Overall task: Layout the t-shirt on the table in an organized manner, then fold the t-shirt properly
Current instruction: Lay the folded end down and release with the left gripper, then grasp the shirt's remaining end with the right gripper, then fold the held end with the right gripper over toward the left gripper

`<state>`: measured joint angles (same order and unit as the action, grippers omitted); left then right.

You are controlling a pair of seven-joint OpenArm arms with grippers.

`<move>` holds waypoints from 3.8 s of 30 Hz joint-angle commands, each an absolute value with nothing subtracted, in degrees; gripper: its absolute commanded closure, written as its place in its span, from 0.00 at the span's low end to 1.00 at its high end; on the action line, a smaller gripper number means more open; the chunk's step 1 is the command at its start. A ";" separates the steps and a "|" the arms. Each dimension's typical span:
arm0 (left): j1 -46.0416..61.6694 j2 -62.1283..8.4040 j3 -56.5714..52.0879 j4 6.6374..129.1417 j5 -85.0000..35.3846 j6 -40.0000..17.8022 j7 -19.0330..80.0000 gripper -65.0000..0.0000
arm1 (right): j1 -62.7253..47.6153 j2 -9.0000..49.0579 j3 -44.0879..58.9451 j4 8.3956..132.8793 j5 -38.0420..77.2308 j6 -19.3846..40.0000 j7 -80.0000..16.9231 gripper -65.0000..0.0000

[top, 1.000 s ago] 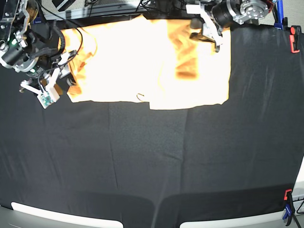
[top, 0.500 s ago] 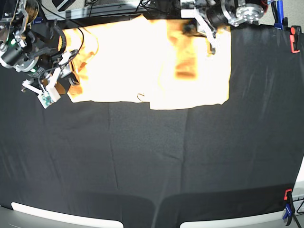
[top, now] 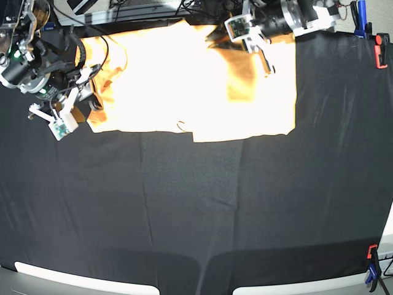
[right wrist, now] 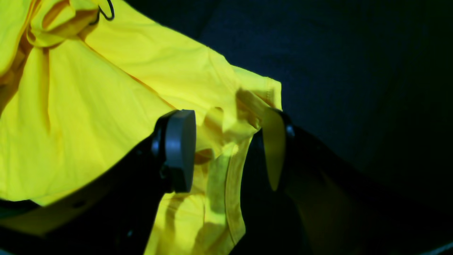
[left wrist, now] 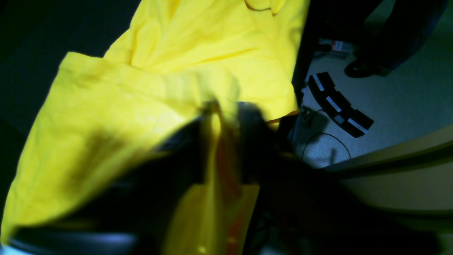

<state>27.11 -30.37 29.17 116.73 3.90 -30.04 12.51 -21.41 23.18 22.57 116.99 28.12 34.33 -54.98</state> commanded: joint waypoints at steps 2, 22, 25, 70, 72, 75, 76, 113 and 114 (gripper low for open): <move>26.63 -28.88 29.76 117.84 0.99 -28.08 8.56 0.57 | -20.97 23.97 22.96 117.82 28.73 34.30 -54.39 0.54; 23.68 -28.91 5.21 117.08 -14.35 -19.03 19.57 0.56 | -21.02 25.47 29.21 114.58 37.80 34.30 -64.62 0.54; 23.66 -28.88 -0.43 114.24 -18.63 -19.03 19.90 0.56 | -20.95 26.96 29.61 108.86 38.13 34.30 -64.62 0.54; 23.31 -28.42 -16.03 83.70 -39.70 -39.31 25.47 0.56 | -20.10 22.20 14.98 91.68 49.04 38.57 -53.36 0.82; 23.33 -28.42 -16.03 83.70 -39.70 -39.31 25.47 0.56 | -18.87 20.27 14.98 91.68 46.81 38.57 -53.19 0.95; 23.35 -28.45 -16.03 83.70 -39.62 -39.31 25.50 0.56 | -17.12 17.87 14.98 91.70 42.50 38.59 -53.15 1.00; 23.33 -28.45 -16.03 83.70 -39.42 -39.31 25.50 0.56 | -16.75 17.61 14.98 91.70 41.04 38.57 -53.15 1.00; 23.35 -28.42 -16.03 83.70 -39.05 -39.29 25.74 0.56 | -16.99 -0.56 -11.44 117.75 22.26 30.68 -55.13 1.00; 23.35 -28.45 -16.03 83.70 -39.05 -39.29 25.74 0.56 | -16.99 -0.73 -13.15 117.38 20.95 29.98 -54.33 1.00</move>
<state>23.46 -27.49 -15.55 83.09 -38.61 -39.05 26.20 -17.32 -0.32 -13.10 116.46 19.42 29.65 -55.83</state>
